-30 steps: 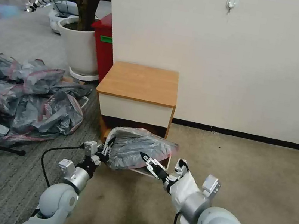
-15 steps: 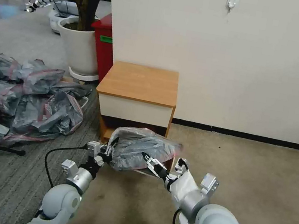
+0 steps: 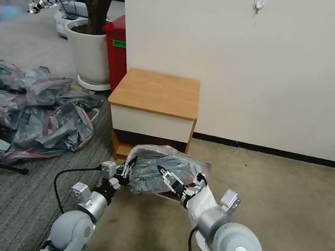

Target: Pick up the garbage bag from the table and place it over the trash can.

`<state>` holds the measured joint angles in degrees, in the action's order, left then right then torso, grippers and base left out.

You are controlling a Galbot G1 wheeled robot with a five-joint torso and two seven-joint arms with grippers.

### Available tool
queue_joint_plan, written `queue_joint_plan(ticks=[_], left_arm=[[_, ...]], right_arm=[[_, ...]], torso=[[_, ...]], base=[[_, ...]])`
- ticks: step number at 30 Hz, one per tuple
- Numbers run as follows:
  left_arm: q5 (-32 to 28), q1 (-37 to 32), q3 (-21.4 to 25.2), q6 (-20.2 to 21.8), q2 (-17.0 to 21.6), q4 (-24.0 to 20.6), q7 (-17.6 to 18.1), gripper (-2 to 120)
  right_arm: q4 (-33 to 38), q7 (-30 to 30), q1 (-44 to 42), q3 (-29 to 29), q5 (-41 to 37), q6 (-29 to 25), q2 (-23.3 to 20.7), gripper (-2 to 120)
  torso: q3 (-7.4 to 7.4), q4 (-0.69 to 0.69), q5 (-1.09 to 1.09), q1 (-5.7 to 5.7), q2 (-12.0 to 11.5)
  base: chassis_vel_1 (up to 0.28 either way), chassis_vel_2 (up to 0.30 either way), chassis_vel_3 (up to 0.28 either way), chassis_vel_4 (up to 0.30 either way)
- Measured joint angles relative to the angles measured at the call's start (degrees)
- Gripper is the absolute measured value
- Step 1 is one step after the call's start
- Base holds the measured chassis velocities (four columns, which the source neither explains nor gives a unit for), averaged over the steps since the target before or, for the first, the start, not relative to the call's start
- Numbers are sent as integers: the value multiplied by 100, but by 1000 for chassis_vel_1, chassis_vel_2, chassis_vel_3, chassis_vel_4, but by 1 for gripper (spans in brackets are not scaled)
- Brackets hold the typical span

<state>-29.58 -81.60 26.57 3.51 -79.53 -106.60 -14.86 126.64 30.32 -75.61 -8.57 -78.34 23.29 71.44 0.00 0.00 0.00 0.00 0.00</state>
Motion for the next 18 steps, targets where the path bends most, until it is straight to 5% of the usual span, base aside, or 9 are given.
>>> queue_joint_plan(ticks=[18], left_arm=[[156, -48, -17, 4, -155, -20, 1, 5]], right_arm=[[-31, -211, -189, 39, 241, -287, 5, 0]], torso=[[0, 0, 0, 0, 0]], base=[[0, 0, 0, 0]])
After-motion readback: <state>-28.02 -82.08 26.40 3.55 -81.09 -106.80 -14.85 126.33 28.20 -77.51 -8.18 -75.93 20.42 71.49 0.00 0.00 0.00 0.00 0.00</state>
